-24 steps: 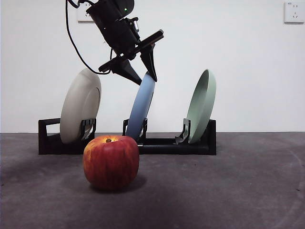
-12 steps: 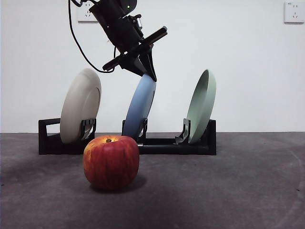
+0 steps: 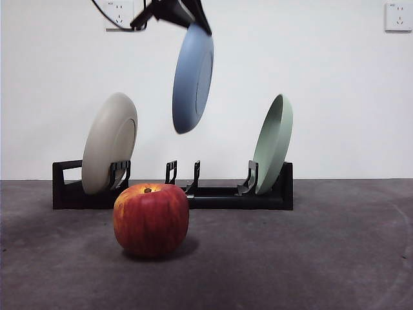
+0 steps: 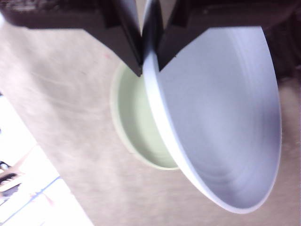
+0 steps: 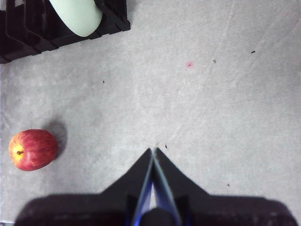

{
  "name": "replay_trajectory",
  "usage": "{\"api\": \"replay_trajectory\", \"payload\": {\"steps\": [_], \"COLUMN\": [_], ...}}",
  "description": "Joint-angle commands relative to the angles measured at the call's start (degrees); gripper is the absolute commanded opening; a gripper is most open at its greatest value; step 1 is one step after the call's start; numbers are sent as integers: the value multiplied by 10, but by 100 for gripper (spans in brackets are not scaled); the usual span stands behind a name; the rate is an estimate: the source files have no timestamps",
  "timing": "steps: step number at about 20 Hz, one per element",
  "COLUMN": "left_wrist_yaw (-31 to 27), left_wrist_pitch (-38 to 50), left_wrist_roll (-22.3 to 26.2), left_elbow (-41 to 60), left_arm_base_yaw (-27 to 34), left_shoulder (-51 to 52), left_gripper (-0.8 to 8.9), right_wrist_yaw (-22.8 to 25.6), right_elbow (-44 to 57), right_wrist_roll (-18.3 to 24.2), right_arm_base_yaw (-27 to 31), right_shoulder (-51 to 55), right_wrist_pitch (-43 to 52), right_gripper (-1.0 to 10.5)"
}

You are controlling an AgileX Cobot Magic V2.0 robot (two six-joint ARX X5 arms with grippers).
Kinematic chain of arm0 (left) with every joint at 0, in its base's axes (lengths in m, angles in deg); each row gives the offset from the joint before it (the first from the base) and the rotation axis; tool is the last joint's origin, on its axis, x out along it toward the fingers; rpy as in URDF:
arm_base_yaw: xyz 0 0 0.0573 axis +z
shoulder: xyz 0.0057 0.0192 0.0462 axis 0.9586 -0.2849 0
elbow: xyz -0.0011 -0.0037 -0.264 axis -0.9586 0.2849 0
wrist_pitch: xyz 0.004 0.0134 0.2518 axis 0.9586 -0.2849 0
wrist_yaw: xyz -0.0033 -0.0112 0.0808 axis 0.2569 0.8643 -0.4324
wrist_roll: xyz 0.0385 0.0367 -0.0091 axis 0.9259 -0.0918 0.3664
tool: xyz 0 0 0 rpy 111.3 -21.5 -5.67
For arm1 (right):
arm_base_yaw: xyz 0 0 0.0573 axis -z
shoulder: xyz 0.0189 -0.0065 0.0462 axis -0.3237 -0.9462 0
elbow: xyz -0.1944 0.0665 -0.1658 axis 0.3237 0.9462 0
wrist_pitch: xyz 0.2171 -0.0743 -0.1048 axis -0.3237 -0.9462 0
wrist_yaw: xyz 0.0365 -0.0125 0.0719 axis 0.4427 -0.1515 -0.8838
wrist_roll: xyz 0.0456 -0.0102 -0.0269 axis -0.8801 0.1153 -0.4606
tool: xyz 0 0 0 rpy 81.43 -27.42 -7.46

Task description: Take the blue plate from the plate rack,put the plate on the table,take the apple from the table,put the apple in the plate

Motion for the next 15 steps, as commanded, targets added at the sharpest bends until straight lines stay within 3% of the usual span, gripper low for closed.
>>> {"api": "replay_trajectory", "payload": {"steps": [1, 6, 10, 15], "left_wrist_yaw": [4, -21, -128, -266], "left_wrist_pitch": [-10, -56, -142, -172], "left_wrist_roll": [26, 79, 142, 148], "left_elbow": [-1, -1, 0, 1], "left_arm_base_yaw": [-23, -76, -140, -244], "left_shoulder": [16, 44, 45, 45], "left_gripper": [-5, -5, -5, -6], "right_wrist_yaw": [0, 18, 52, 54], "right_elbow": [-3, -3, -3, -3], "right_wrist_roll": [2, 3, 1, 0], "right_arm_base_yaw": [0, 0, 0, 0], "right_shoulder": [0, 0, 15, 87], "right_wrist_pitch": [-3, -16, -11, -13], "right_gripper": [2, 2, 1, 1]}}
